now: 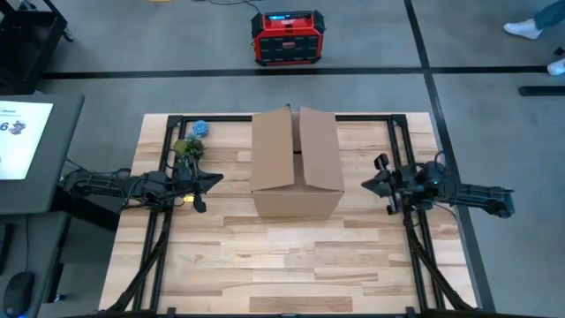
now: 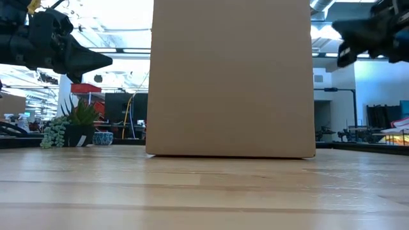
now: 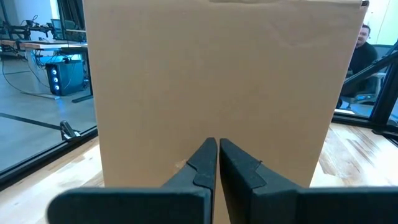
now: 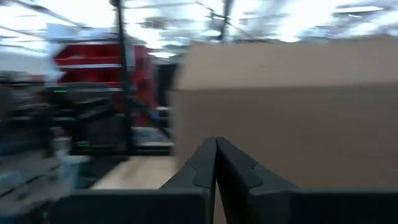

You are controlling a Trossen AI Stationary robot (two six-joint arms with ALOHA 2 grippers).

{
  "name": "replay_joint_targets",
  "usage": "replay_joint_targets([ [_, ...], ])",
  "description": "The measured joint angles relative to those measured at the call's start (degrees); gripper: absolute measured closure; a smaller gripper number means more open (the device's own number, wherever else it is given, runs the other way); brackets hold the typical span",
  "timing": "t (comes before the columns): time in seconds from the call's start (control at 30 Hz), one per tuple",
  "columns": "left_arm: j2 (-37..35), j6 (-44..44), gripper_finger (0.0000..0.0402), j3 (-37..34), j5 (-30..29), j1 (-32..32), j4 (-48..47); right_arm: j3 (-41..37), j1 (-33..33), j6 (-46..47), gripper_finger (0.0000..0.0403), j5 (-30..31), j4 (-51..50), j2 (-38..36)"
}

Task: Wrap mug
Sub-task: Return to Home Position

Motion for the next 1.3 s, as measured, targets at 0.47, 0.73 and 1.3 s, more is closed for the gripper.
replay_joint_targets([
  [0.47,0.00,-0.04,0.0402,0.02,-0.02,-0.02,0.01,-0.04,-4.40,18.28,0.0403,7.80,-12.16,0.00],
  [0.73,0.02,-0.01,0.0402,0.02,0.00,-0.01,0.01,-0.07,-4.81,18.30,0.0403,7.75,-12.05,0.01],
  [1.3,0.02,-0.06,0.0402,0.02,0.00,-0.02,0.01,-0.11,-4.81,18.40,0.0403,7.62,-12.05,0.01],
])
